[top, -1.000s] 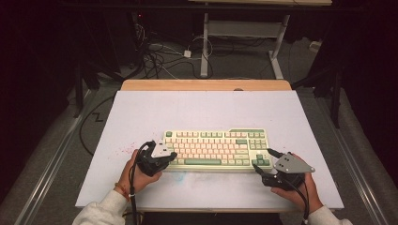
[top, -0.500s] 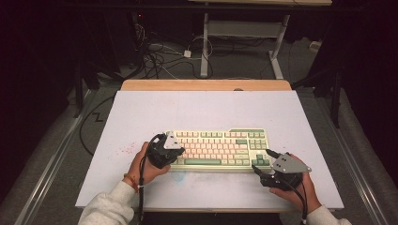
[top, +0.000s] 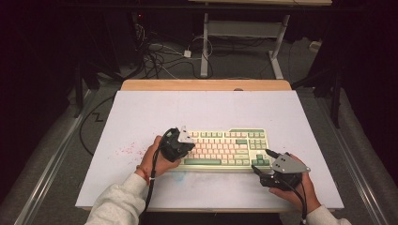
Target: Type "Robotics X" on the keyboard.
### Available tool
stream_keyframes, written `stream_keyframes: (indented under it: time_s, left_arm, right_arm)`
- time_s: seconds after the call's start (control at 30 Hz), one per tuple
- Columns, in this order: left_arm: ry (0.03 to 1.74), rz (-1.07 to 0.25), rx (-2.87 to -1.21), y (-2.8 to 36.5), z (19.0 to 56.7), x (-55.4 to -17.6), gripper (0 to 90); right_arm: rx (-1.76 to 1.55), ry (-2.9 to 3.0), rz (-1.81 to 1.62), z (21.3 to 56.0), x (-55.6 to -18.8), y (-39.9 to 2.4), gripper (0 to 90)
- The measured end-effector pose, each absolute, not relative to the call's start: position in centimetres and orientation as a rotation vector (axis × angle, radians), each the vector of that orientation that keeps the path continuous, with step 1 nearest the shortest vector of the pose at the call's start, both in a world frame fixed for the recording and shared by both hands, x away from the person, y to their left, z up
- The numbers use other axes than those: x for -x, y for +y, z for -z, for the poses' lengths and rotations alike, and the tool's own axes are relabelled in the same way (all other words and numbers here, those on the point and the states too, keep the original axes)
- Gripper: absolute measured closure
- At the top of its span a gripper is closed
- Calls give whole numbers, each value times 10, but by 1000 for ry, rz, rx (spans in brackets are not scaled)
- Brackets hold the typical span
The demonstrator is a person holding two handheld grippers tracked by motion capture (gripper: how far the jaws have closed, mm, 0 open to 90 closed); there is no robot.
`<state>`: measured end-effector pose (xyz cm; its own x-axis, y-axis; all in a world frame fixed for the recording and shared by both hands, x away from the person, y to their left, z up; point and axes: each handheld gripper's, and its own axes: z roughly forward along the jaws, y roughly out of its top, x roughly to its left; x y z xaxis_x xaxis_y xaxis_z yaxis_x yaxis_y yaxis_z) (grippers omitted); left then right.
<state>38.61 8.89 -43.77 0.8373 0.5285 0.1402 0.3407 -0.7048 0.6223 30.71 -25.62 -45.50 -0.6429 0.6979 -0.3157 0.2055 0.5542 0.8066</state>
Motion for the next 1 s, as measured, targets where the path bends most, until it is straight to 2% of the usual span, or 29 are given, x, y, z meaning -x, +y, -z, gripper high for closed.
stream_keyframes:
  time_s: [0.53,0.83,1.0]
  left_arm:
    - [630,-389,-2453,68,443,-406,876]
    - [630,-378,-2465,64,446,-408,877]
    - [615,-413,-2453,65,442,-405,870]
  right_arm:
    - [-719,2174,-1002,457,-308,-256,285]
    - [-713,2187,-987,459,-308,-254,286]
    - [-711,2183,-992,458,-307,-254,286]
